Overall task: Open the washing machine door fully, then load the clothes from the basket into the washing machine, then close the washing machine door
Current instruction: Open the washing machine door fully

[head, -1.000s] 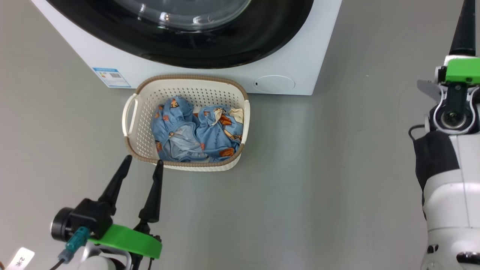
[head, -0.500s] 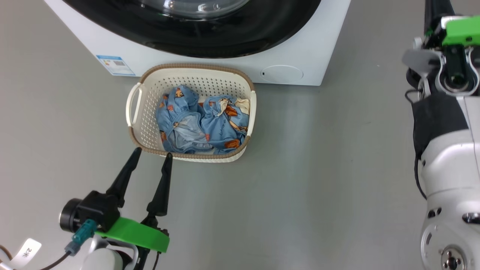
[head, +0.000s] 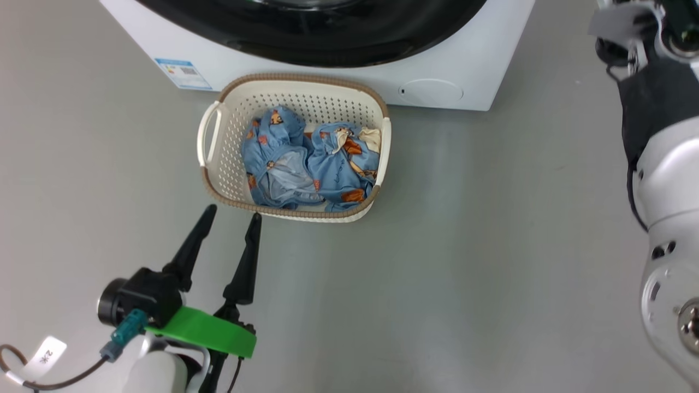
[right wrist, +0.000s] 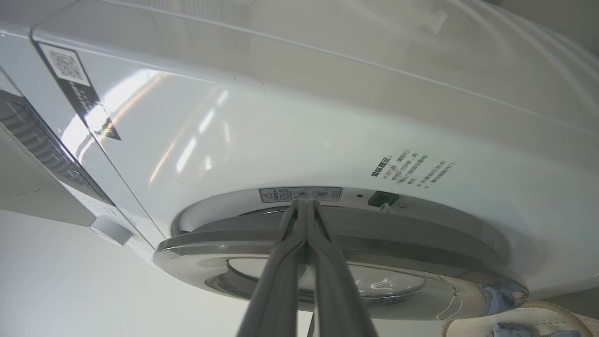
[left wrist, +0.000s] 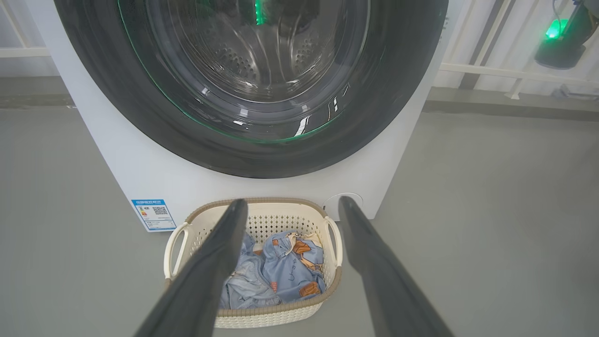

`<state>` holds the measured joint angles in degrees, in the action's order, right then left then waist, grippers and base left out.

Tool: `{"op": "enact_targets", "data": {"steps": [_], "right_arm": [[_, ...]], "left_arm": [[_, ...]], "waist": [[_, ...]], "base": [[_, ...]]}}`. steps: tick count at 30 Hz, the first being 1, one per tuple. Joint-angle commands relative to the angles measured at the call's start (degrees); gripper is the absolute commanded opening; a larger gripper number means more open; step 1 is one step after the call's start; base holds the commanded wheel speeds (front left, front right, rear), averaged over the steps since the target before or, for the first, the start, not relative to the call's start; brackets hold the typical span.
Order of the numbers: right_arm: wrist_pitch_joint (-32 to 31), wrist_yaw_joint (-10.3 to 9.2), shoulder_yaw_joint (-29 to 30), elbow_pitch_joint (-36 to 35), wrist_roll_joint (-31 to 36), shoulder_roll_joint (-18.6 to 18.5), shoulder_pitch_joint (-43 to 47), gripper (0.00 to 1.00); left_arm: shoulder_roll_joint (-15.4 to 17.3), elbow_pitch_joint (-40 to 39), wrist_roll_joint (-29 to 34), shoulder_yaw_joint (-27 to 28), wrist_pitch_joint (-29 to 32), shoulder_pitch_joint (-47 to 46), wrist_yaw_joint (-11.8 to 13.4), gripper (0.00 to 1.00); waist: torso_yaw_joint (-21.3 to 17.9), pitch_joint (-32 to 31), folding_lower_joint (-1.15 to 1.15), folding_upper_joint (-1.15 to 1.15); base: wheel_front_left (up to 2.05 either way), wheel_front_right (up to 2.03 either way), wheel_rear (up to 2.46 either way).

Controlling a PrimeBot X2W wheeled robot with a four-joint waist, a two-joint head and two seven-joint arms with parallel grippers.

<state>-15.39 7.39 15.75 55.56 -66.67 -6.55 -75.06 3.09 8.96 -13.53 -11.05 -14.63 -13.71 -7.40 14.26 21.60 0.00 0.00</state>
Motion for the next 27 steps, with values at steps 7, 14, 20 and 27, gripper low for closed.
{"op": "enact_targets", "data": {"steps": [7, 14, 20, 27], "right_arm": [[-1.91, 0.1, 0.12, 4.85, 3.21, 0.61, -8.52, 0.0], [-1.72, 0.1, 0.7, 9.08, 5.44, -0.27, -13.2, 0.0], [-2.36, 0.1, 0.5, 11.09, 6.87, -0.37, -16.11, 0.0], [-4.95, 0.1, 0.02, 12.73, 7.65, 0.57, -17.68, 0.0]], "left_arm": [[0.69, -1.79, -0.82, 1.87, -0.37, -2.81, -0.09, 1.0], [0.39, -3.06, -1.37, 2.2, -0.37, -3.89, -0.09, 1.0], [0.14, -4.28, -1.53, 2.78, -0.37, -4.66, -0.09, 1.0], [-0.09, -4.67, -1.79, 2.67, -0.37, -5.27, -0.09, 1.0]], "waist": [[1.02, 2.36, 0.0, 0.0], [1.87, 5.1, 0.0, 0.0], [2.28, 6.63, 0.0, 0.0], [2.64, 7.63, 0.0, 0.0]], "base": [[0.0, 0.0, 0.0], [0.0, 0.0, 0.0], [0.0, 0.0, 0.0], [0.0, 0.0, 0.0]]}}
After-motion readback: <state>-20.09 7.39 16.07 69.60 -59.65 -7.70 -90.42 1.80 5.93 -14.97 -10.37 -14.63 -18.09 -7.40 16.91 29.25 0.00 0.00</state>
